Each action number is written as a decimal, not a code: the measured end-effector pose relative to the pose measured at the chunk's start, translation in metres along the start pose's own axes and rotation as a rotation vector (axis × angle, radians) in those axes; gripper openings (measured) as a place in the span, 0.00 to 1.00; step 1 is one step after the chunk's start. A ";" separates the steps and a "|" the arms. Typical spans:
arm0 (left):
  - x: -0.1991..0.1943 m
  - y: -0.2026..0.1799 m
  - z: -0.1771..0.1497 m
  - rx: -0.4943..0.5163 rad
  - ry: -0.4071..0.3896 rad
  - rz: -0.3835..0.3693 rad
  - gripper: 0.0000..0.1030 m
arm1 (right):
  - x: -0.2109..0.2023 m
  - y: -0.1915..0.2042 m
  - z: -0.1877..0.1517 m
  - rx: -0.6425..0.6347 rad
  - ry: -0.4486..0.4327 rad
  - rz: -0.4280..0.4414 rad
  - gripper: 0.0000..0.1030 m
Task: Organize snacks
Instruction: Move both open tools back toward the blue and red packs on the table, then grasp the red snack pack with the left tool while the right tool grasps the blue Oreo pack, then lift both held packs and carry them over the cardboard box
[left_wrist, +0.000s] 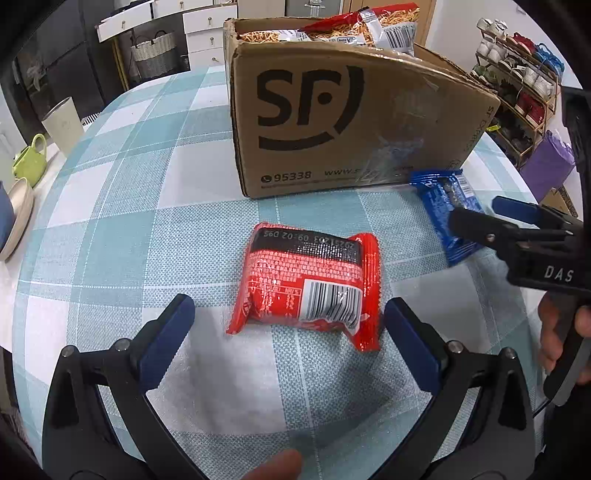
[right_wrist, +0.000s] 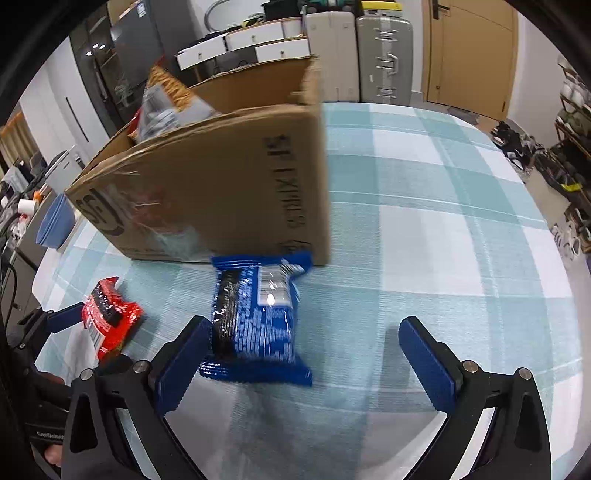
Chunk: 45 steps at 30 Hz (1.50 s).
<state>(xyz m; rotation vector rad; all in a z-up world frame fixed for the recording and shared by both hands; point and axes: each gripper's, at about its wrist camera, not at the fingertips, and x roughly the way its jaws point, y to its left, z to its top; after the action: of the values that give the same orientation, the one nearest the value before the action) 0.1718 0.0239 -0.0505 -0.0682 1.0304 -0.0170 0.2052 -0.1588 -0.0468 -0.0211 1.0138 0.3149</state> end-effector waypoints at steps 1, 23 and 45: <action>0.000 0.000 0.000 0.000 0.001 0.003 0.99 | -0.001 -0.002 -0.001 0.000 0.001 -0.005 0.99; 0.005 -0.001 0.004 0.014 0.015 0.035 0.99 | -0.010 0.011 -0.009 -0.087 -0.005 0.051 0.88; -0.016 0.006 -0.005 0.002 -0.048 -0.037 0.41 | -0.019 0.024 -0.017 -0.170 -0.053 0.058 0.43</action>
<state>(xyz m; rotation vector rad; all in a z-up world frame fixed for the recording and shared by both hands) 0.1595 0.0304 -0.0400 -0.0856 0.9806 -0.0496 0.1752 -0.1430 -0.0367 -0.1361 0.9340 0.4521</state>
